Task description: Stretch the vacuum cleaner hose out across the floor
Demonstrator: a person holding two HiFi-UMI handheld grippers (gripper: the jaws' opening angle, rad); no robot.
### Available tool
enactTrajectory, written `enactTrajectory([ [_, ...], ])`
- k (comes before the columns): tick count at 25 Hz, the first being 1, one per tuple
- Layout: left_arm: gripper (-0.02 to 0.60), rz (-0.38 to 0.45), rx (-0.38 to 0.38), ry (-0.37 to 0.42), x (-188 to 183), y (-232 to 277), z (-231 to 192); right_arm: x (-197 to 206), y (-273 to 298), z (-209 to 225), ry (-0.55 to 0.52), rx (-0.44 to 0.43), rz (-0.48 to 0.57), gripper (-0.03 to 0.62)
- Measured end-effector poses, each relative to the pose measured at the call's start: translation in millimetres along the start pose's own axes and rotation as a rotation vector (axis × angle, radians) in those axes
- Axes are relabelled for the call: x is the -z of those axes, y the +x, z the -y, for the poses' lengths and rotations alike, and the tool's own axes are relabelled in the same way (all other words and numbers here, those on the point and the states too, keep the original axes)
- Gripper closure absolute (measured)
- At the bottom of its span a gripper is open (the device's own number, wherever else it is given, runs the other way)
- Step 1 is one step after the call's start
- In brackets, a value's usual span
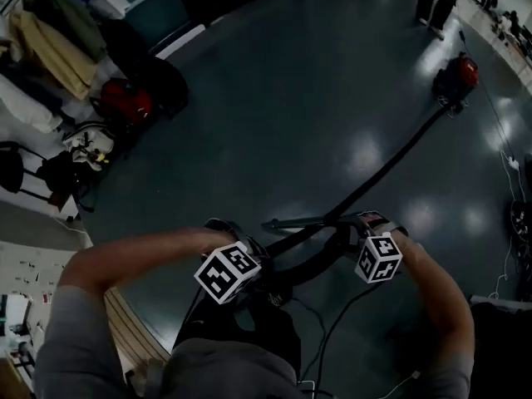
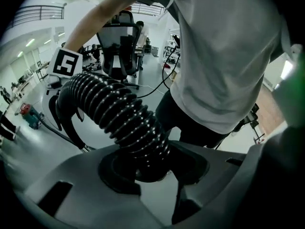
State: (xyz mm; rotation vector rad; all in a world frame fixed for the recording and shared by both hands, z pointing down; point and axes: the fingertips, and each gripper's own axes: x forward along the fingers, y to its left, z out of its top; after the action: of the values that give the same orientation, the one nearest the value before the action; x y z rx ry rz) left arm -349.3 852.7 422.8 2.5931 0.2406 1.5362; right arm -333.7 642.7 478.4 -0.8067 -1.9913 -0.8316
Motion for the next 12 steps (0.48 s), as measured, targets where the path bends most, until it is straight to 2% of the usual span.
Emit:
enactTrajectory([
  [2,0.402,0.029,0.018,-0.044,4,-11,10,-14,23,10,-0.119,-0.011,0.011,0.318],
  [4,0.403,0.046,0.024,-0.070,13,-19,22,-35,43,19,-0.171,-0.016,0.033,0.321],
  [6,0.403,0.047,0.005,-0.097,26,-21,26,-44,53,25,-0.206,-0.007,0.022,0.434],
  [7,0.403,0.050,-0.008,-0.116,31,-21,26,-45,53,26,-0.209,-0.007,0.009,0.455],
  [9,0.403,0.061,-0.033,-0.149,42,-21,28,-49,50,26,-0.185,-0.002,-0.022,0.459],
  [12,0.403,0.067,-0.076,-0.158,55,-24,36,-65,33,32,-0.108,0.041,-0.065,0.462],
])
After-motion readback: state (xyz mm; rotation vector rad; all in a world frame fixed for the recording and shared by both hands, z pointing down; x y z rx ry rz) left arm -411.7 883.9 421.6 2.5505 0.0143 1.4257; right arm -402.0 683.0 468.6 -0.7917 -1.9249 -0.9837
